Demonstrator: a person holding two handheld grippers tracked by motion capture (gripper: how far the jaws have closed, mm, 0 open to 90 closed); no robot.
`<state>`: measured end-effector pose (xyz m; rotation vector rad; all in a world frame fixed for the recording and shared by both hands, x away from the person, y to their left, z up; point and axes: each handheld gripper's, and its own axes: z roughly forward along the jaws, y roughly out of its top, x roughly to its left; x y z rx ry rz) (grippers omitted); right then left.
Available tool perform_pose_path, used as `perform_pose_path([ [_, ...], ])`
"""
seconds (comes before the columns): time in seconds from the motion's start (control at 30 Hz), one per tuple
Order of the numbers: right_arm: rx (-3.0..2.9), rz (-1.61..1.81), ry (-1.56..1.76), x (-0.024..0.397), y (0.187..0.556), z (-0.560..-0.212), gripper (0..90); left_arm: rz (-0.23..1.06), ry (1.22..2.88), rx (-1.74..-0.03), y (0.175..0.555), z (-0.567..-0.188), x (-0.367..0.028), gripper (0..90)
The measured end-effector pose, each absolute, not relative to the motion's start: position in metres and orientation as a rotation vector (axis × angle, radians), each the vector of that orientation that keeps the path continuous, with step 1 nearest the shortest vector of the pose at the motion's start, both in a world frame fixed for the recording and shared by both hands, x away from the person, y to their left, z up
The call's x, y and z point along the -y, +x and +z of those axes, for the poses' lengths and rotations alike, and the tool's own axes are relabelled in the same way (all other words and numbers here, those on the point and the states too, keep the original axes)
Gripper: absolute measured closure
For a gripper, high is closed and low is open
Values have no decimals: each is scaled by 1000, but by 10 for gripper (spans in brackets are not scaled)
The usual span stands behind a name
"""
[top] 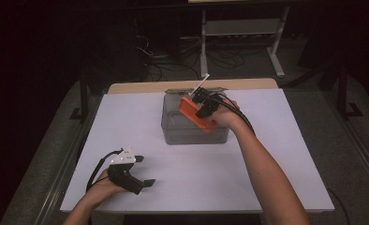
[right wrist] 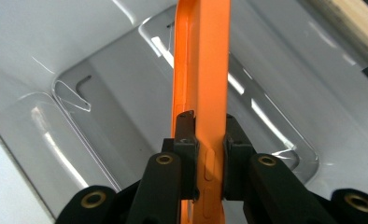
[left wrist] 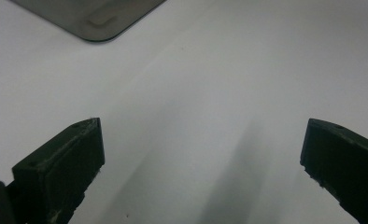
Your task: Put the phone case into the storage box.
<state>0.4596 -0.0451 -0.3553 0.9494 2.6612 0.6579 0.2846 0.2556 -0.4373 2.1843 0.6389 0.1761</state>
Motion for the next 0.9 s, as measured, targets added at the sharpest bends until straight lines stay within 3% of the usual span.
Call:
perform_pose_path([
  [0.9, -2698, 517, 1192, 40, 476, -366, 788, 170, 2184, -635, 284, -437, -255, 0],
])
